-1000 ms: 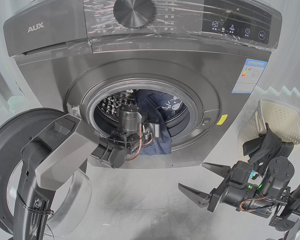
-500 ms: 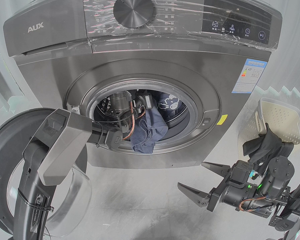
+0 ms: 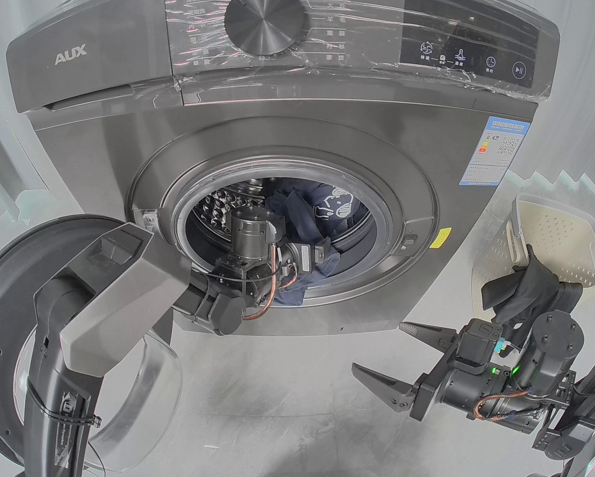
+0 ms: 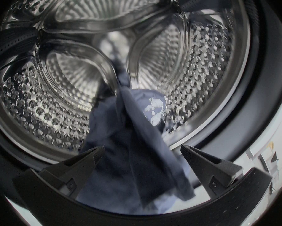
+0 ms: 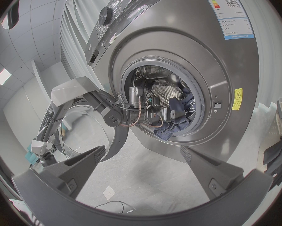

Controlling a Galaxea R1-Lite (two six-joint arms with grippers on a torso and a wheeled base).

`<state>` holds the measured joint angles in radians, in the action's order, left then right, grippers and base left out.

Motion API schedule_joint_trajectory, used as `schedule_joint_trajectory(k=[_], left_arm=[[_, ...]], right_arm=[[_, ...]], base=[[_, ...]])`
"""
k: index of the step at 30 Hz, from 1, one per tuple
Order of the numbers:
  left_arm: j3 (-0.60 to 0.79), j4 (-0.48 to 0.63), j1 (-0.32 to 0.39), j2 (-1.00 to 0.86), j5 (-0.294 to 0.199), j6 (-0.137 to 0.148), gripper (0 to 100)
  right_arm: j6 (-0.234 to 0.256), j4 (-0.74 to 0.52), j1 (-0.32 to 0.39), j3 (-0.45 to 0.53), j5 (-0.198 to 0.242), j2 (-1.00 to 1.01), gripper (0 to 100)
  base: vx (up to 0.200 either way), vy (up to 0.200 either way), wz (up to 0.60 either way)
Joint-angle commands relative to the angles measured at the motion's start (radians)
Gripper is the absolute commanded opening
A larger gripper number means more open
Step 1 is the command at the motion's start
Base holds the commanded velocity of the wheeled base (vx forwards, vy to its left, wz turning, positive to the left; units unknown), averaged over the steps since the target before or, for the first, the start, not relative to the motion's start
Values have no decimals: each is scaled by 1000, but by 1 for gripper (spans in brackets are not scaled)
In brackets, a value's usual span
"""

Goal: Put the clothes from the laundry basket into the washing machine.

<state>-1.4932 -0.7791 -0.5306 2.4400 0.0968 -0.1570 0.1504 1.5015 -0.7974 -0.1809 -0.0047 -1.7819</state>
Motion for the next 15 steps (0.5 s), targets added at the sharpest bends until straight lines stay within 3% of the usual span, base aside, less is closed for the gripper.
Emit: schedule_joint_trajectory(k=[1, 8, 9, 15], left_arm=[[100, 1, -17, -49, -14, 25, 100], [110, -25, -9, 5, -16, 47, 100], [108, -25, -8, 10, -17, 48, 0], [70, -23, -5, 16, -23, 44, 0]], right_arm=[[0, 0, 0, 0, 0, 1, 100], [0, 0, -2, 0, 0, 2, 100], [0, -1, -2, 0, 0, 2, 100], [0, 0, -2, -9, 0, 6, 100]], base=[[0, 0, 0], [0, 0, 0], [0, 0, 0], [0, 0, 0]])
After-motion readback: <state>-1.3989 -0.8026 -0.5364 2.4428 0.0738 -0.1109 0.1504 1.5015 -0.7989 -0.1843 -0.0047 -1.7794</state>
